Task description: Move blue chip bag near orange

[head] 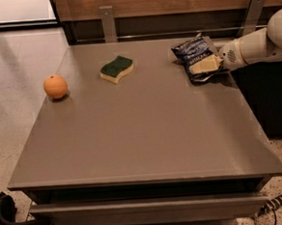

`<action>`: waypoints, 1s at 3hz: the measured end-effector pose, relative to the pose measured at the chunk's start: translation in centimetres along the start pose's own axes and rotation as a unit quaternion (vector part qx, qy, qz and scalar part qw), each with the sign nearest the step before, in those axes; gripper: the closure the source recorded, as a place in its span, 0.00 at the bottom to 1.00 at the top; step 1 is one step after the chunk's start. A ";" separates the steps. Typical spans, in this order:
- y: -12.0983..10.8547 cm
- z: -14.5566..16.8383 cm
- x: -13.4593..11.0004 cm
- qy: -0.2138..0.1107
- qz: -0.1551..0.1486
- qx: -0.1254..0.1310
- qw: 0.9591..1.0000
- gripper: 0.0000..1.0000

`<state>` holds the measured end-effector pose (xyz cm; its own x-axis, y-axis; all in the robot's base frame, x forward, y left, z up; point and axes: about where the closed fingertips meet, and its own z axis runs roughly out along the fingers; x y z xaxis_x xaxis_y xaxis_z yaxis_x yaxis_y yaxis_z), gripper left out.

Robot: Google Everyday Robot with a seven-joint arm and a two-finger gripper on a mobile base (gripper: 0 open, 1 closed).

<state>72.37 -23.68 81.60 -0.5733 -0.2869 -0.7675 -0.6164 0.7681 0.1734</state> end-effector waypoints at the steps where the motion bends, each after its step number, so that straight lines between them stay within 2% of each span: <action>1: 0.1 -0.2 -0.2 0.000 0.000 0.000 1.000 0.63; 2: 0.1 -0.3 -0.4 0.000 0.000 0.000 1.000 0.94; 3: 0.1 -0.3 -0.4 0.000 0.000 0.000 1.000 1.00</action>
Offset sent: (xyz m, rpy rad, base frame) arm 0.0000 0.0001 0.0027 0.0000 0.0000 0.0001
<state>72.38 -23.66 82.09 -0.5734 -0.2870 -0.7674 -0.6167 0.7678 0.1736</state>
